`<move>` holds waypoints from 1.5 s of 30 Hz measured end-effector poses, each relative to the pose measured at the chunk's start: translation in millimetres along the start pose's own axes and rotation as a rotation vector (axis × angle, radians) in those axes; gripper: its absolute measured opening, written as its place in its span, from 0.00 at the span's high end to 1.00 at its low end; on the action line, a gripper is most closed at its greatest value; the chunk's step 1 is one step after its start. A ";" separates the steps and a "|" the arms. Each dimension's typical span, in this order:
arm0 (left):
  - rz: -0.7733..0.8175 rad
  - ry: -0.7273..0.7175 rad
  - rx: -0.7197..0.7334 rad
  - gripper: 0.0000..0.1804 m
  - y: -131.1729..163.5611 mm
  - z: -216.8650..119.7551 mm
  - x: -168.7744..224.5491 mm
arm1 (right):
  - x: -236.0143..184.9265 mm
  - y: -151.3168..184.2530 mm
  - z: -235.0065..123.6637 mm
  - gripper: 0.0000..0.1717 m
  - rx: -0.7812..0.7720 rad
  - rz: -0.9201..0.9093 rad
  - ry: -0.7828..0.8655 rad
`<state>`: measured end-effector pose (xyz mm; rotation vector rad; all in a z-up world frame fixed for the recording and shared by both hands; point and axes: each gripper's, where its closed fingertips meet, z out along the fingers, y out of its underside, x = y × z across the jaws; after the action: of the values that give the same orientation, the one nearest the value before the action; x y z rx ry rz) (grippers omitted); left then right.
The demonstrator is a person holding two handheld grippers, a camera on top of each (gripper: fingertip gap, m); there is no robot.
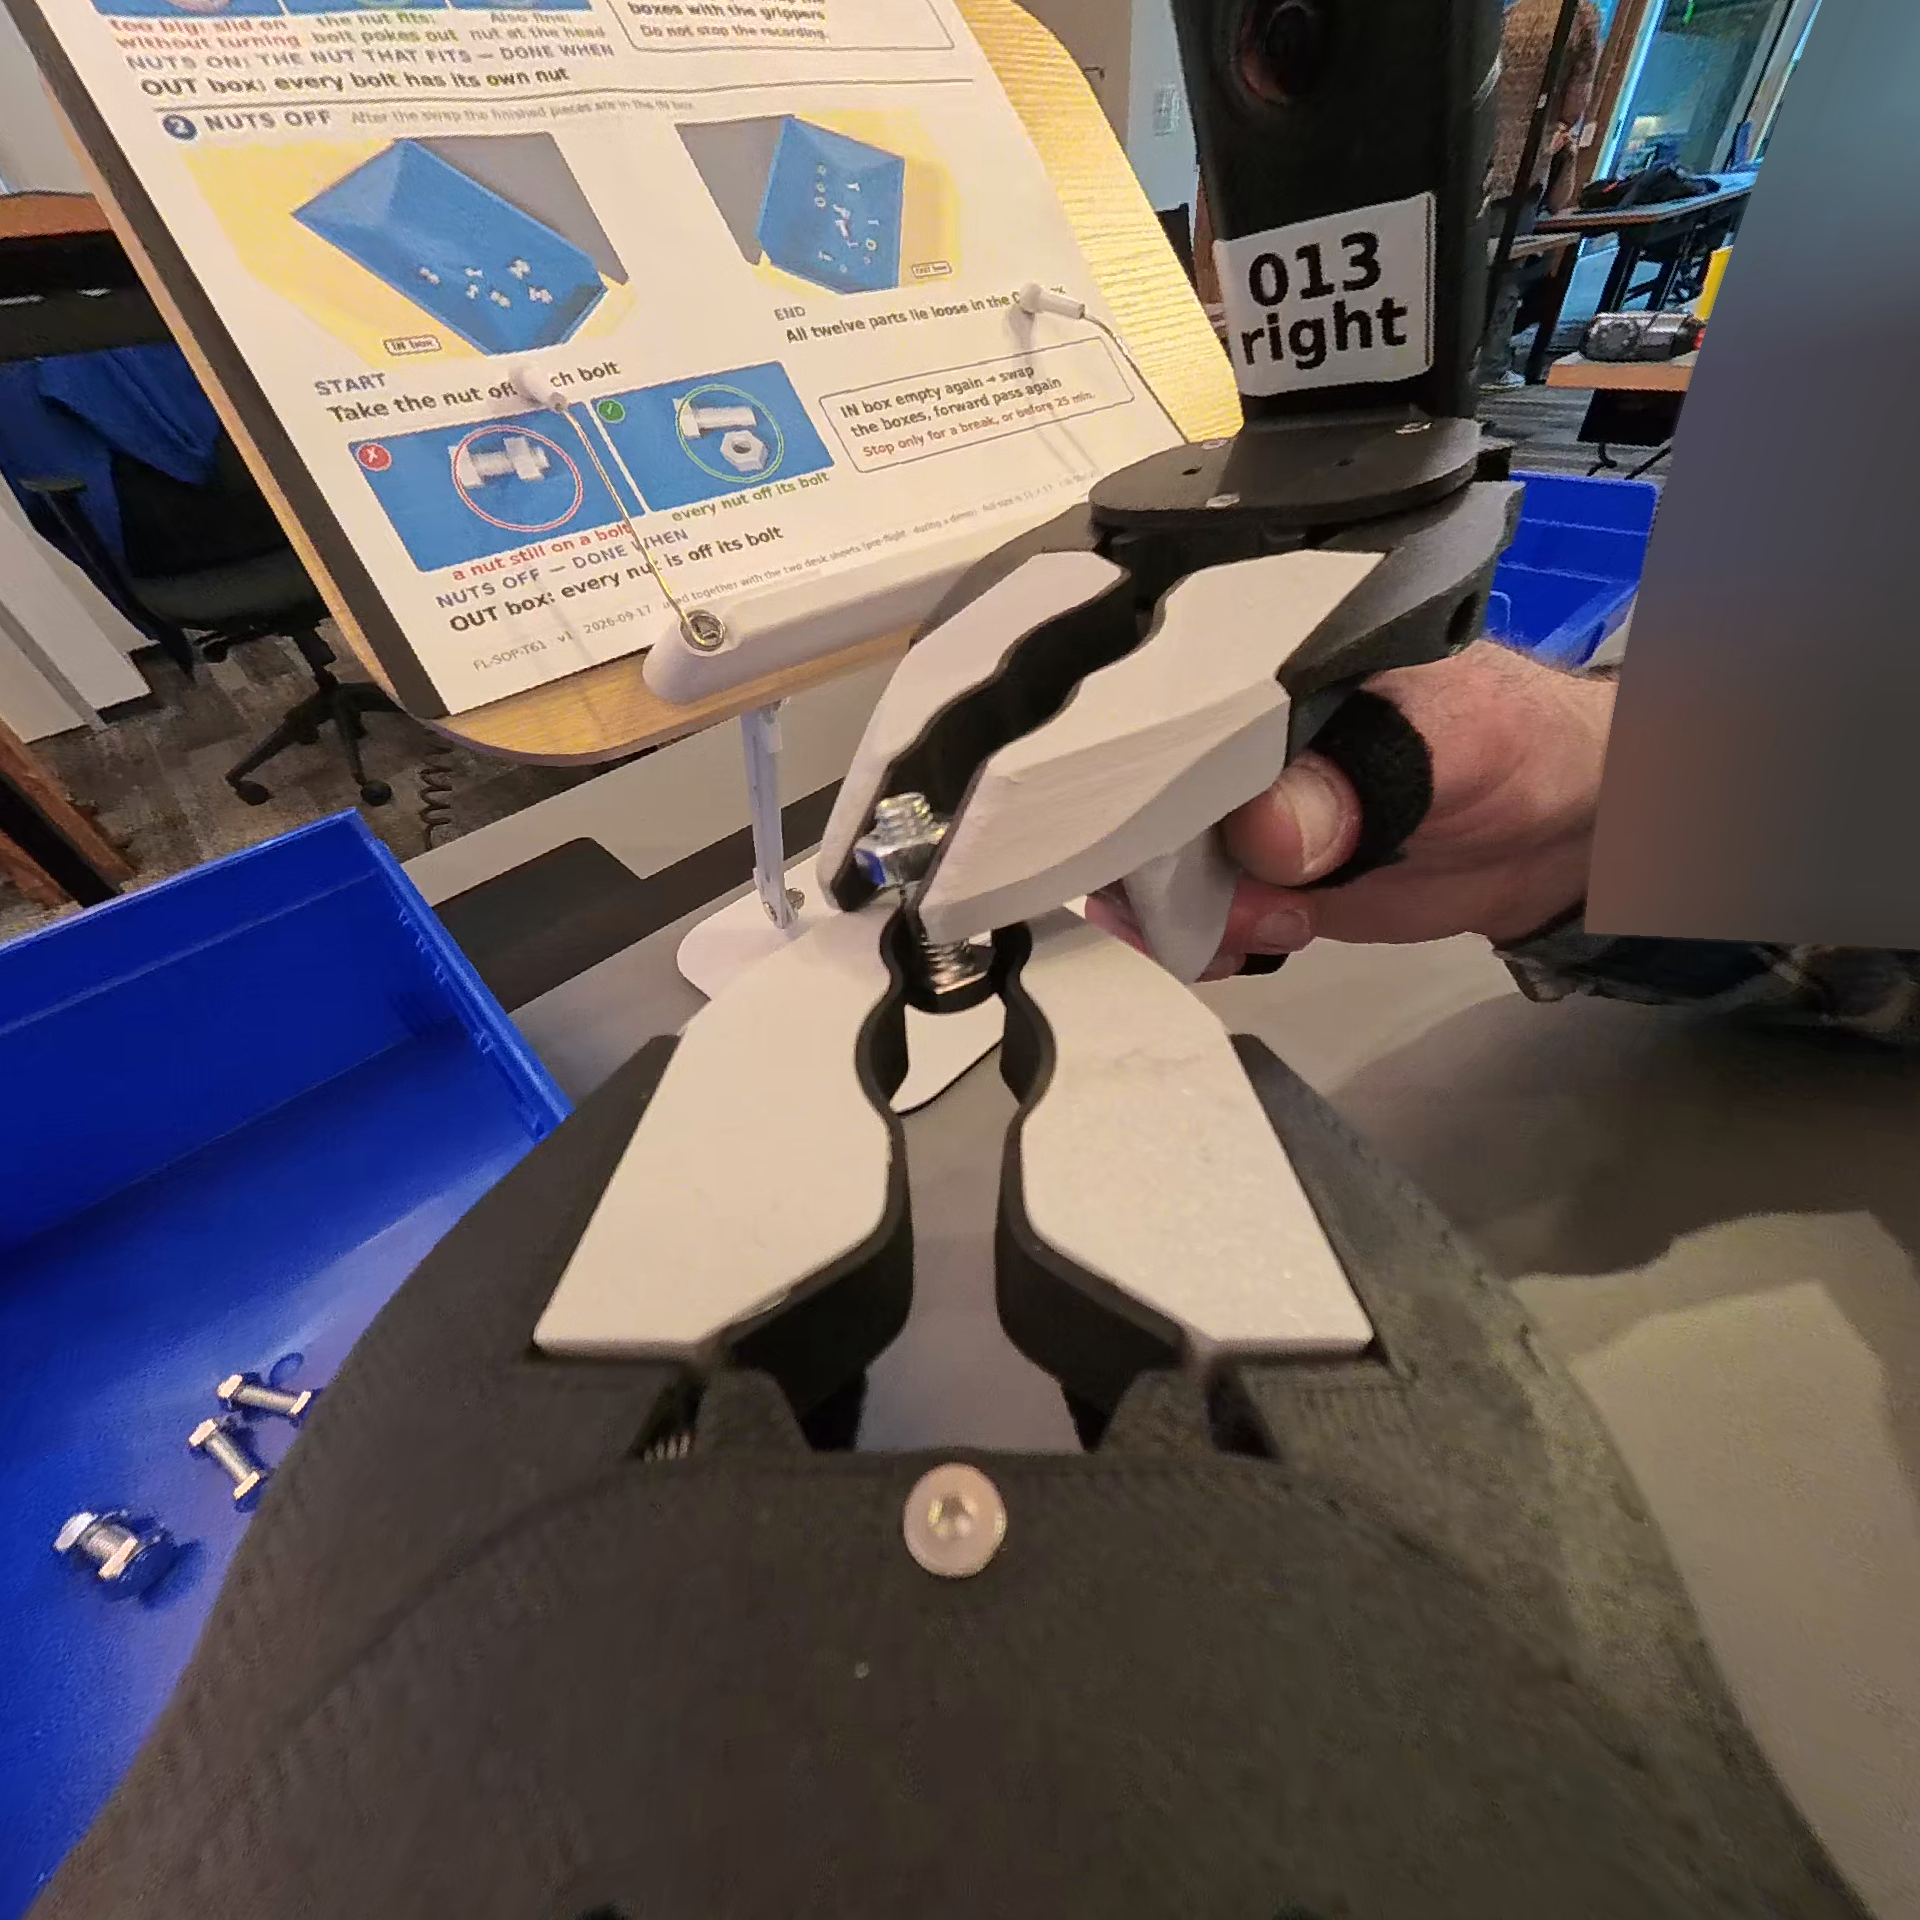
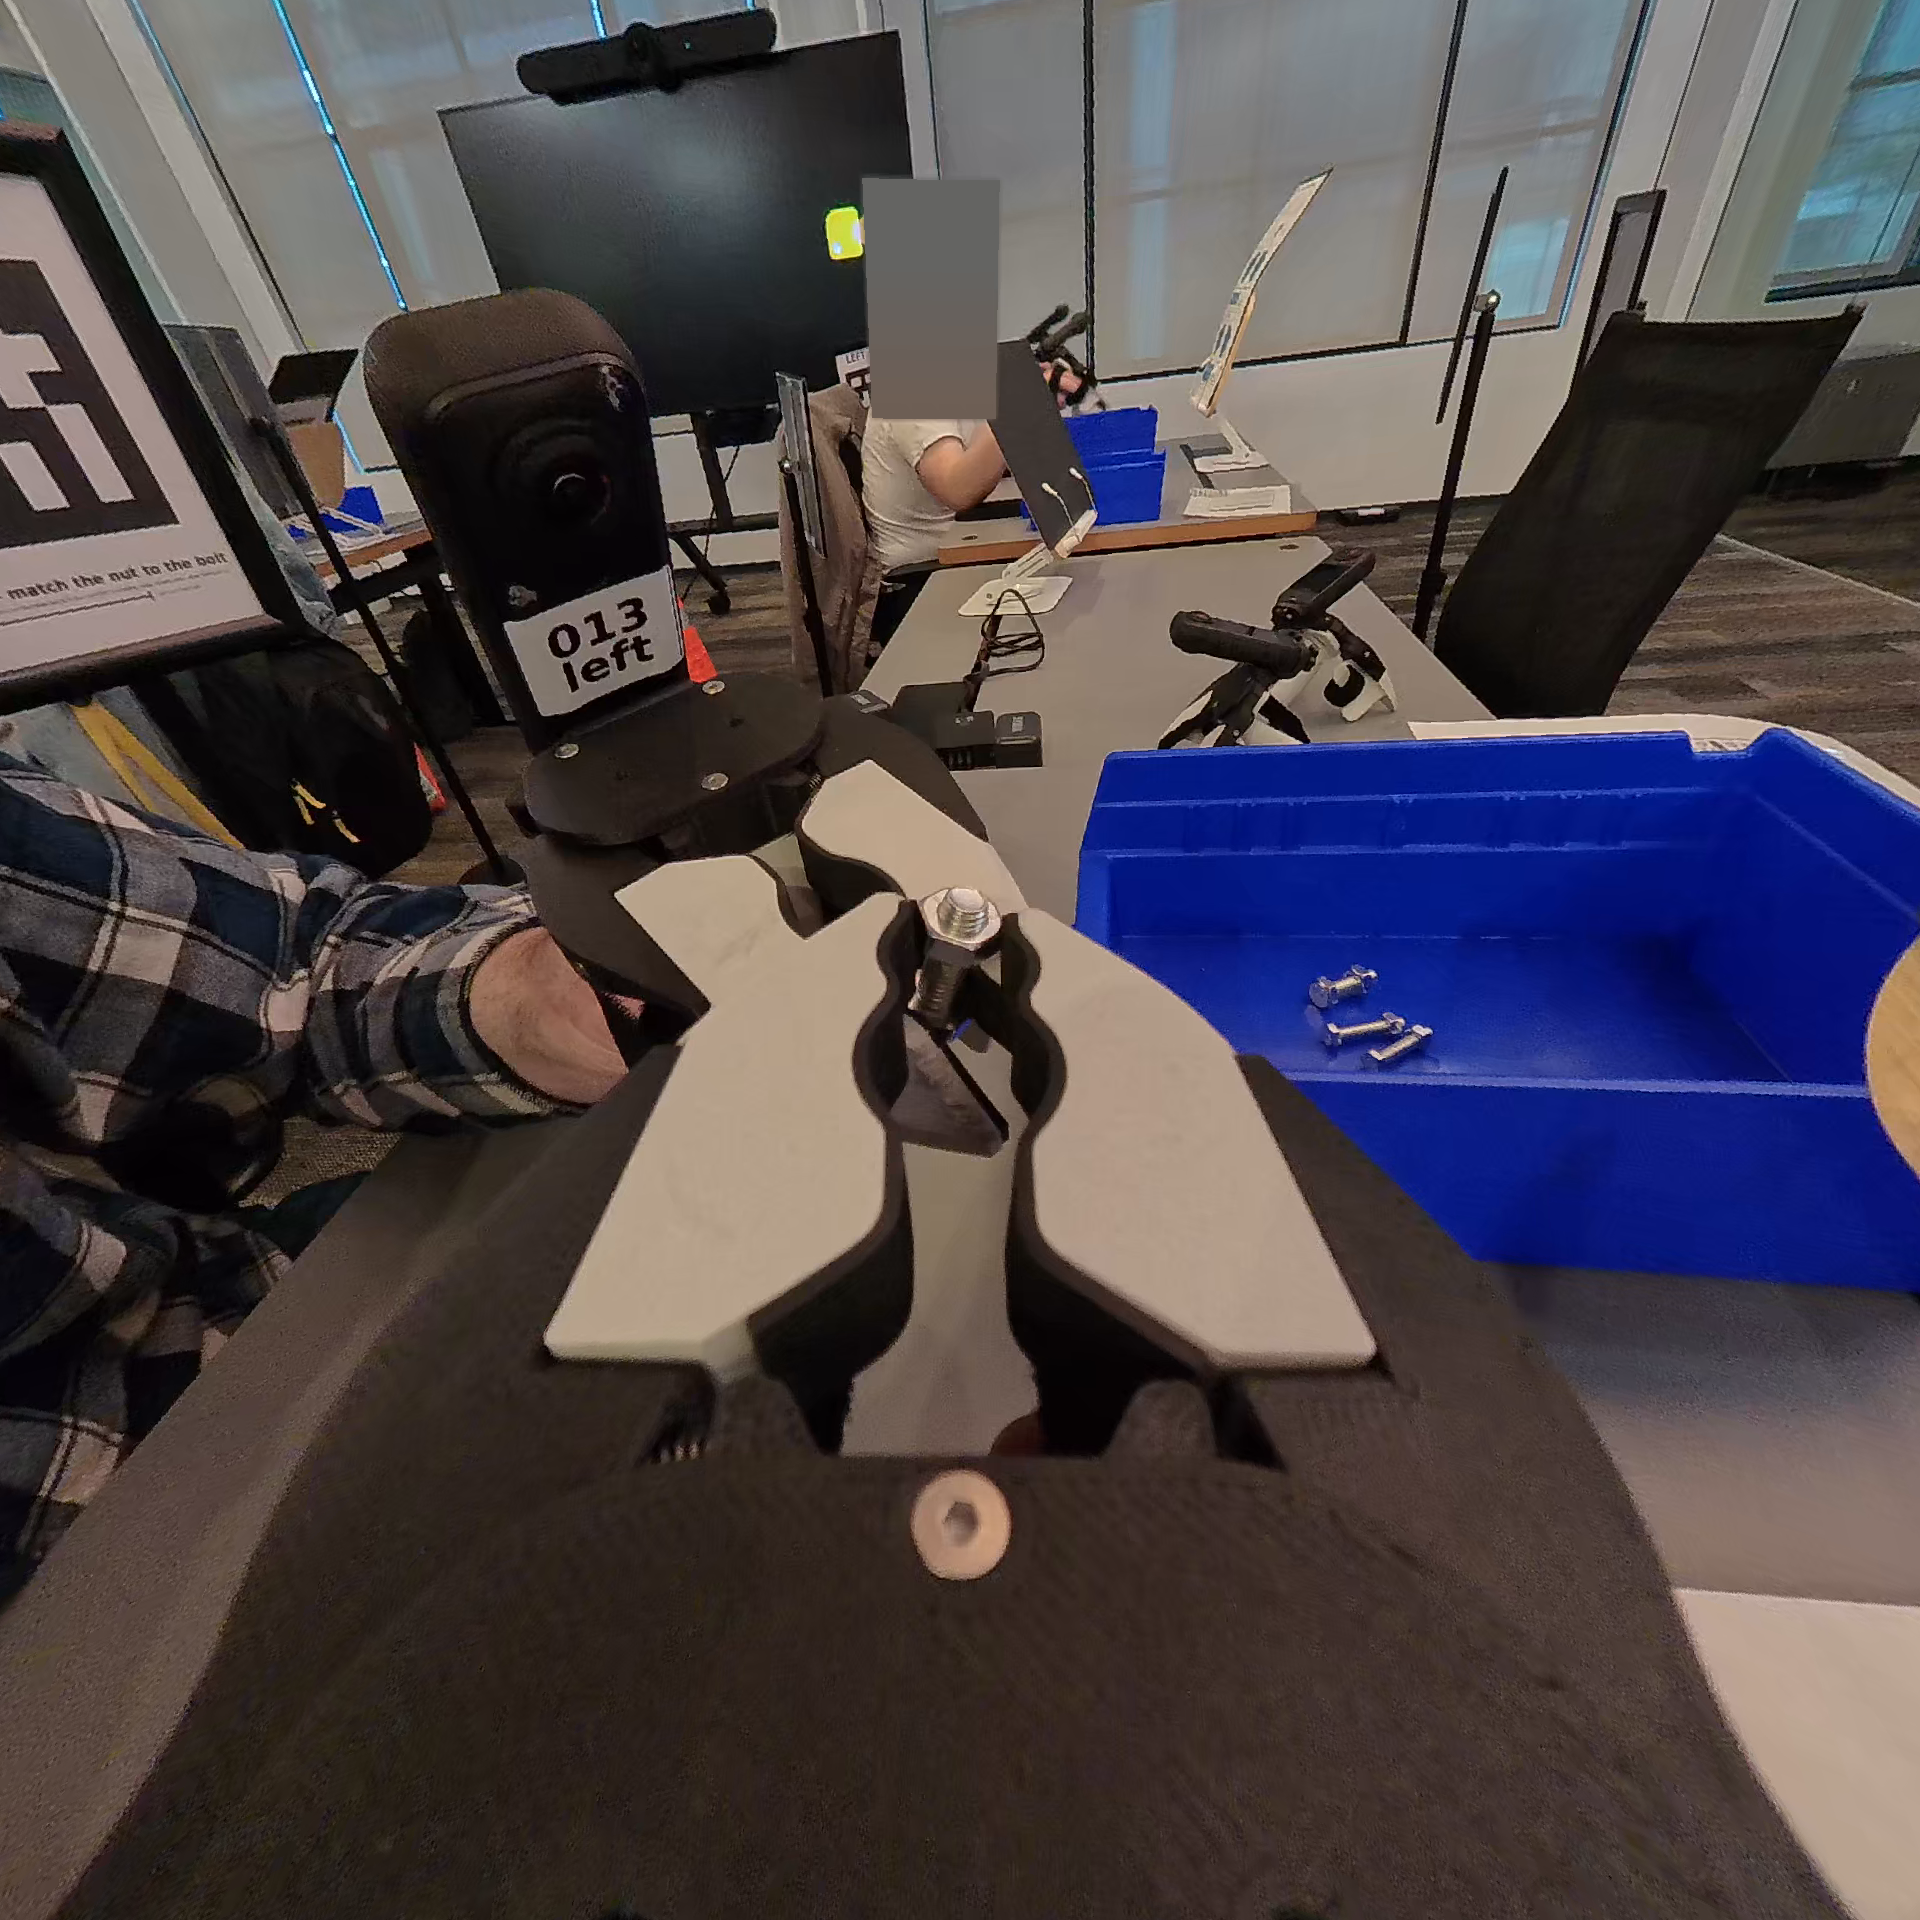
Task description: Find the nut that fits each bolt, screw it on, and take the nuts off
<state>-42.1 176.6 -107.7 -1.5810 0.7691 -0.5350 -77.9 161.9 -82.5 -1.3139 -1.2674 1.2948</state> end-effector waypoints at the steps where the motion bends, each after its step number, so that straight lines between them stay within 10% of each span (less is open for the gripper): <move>1: 0.001 0.004 0.003 0.93 -0.5 -0.4 0.5 | -0.6 -0.5 0.0 0.91 0.002 0.002 -0.003; 8: -0.020 0.040 0.040 0.93 -4.9 -2.3 4.0 | -4.6 -4.5 0.3 0.91 0.026 -0.016 -0.009; 19: -0.114 0.203 0.161 0.93 -14.4 -4.7 17.8 | 3.0 -17.9 -4.0 0.57 0.107 0.012 0.018; 45: -0.061 0.384 0.261 0.94 -25.9 -16.5 38.5 | -4.5 -28.1 -15.4 0.55 0.102 -0.026 -0.055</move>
<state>-23.7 138.2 -83.0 -1.2773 0.8978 -0.9624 -64.6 161.2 -53.0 -1.1935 -1.2362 1.3674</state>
